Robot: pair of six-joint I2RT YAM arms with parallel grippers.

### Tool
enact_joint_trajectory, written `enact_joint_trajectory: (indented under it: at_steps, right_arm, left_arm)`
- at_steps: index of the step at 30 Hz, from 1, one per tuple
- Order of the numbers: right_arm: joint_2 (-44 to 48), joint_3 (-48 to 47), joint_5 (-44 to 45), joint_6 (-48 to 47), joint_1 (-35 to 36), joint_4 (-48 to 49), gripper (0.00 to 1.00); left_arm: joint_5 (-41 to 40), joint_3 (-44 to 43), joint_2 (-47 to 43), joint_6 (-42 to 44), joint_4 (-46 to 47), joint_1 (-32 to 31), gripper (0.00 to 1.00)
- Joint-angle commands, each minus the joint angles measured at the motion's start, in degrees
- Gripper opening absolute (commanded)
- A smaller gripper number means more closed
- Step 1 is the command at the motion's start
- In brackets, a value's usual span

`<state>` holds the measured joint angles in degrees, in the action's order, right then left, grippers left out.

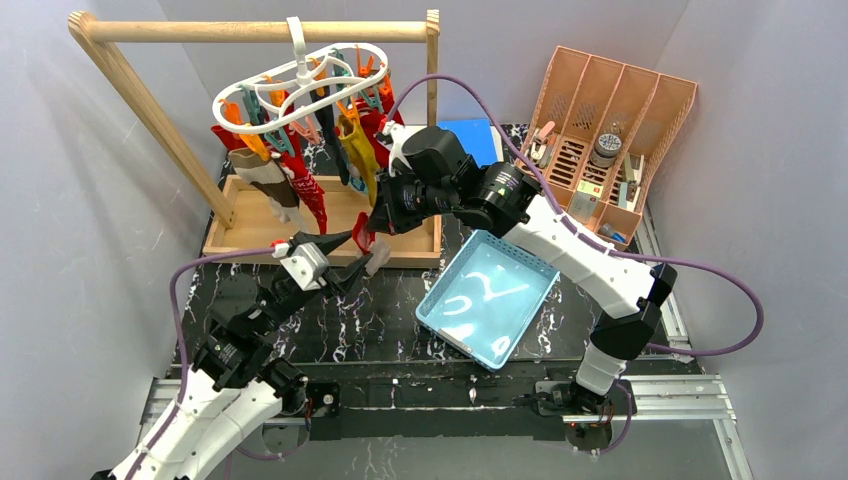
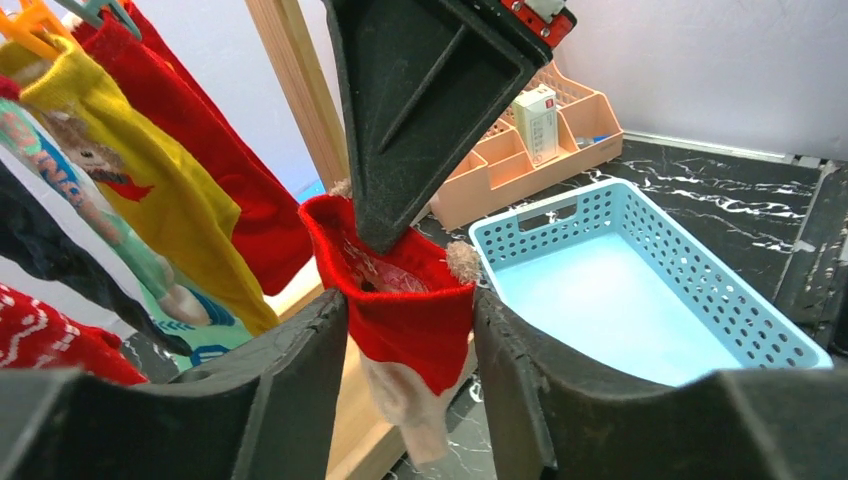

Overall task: Clip the socks to the hanger
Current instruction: Pick up the sock from the bin.

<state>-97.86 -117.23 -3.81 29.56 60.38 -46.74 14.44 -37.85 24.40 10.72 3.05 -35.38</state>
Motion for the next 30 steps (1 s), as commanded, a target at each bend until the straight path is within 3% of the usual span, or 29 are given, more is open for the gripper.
enact_joint_trajectory:
  at_steps: [1, 9, 14, 18, 24, 27, 30]
  right_arm:
    - [2.5, 0.3, -1.5, 1.3, -0.3, 2.9, 0.01]
    - [2.8, 0.6, -2.2, 2.1, -0.3, 3.6, 0.01]
    - [2.9, 1.0, -2.7, 2.6, -0.3, 4.1, 0.01]
    - [3.0, 1.1, -2.9, 3.1, -0.4, 4.5, 0.01]
    - [3.3, 1.8, -3.3, 3.7, -0.4, 5.4, 0.01]
    - [3.2, 1.9, -3.8, 4.0, -0.5, 5.6, 0.01]
    - [3.1, 2.1, -4.5, 4.4, -0.5, 5.8, 0.01]
  left_arm:
    - [-1.0, 0.0, 0.4, 0.9, 0.0, 0.0, 0.43]
    - [-0.7, -0.4, 1.7, 0.7, 0.2, 0.0, 0.48]
    - [-0.7, -0.6, 1.8, 1.0, -0.1, 0.0, 0.32]
    - [-1.3, -0.3, 0.8, 0.7, -0.4, 0.0, 0.49]
    - [-1.0, 0.1, 0.0, 0.5, -0.5, 0.0, 0.55]
    - [-1.5, 0.0, 0.4, 0.6, -0.4, 0.0, 0.38]
    - [-2.1, -0.3, 1.0, 0.6, -0.5, 0.0, 0.06]
